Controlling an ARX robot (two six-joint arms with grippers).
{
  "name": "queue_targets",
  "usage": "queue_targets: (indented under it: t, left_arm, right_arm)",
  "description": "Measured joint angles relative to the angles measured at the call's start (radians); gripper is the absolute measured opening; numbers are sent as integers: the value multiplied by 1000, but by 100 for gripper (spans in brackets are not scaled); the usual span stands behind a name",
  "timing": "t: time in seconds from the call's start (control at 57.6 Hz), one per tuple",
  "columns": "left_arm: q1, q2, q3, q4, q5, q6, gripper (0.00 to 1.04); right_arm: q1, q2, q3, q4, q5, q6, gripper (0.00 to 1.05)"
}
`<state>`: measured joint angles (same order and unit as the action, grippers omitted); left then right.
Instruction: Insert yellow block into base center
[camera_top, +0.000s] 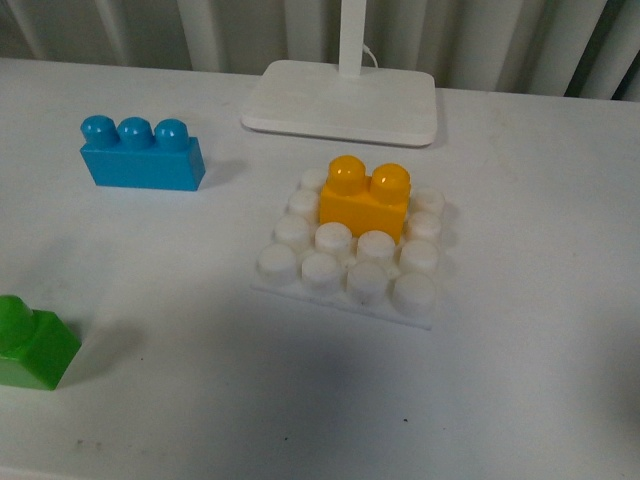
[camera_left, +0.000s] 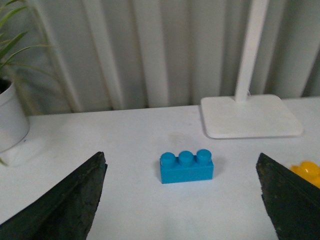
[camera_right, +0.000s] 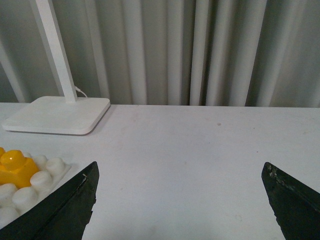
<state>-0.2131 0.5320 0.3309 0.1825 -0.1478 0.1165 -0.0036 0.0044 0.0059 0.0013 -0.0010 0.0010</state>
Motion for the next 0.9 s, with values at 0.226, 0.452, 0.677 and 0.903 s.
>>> queue_targets:
  t: [0.226,0.452,0.677,0.903]
  left_arm:
    - [65,-96,-126,41,5,-97,48]
    - [202,-185,-206,39,136,-111,3]
    - [211,-256,-254,17,148,-114,4]
    - [211,-313,-282,-13,148,-115,4]
  right_arm:
    - [0,0,0,0,0,0,96]
    - [0,0,0,0,0,0,96]
    - [0,0,0,0,0,0,96]
    - [0,0,0,0,0,0,96]
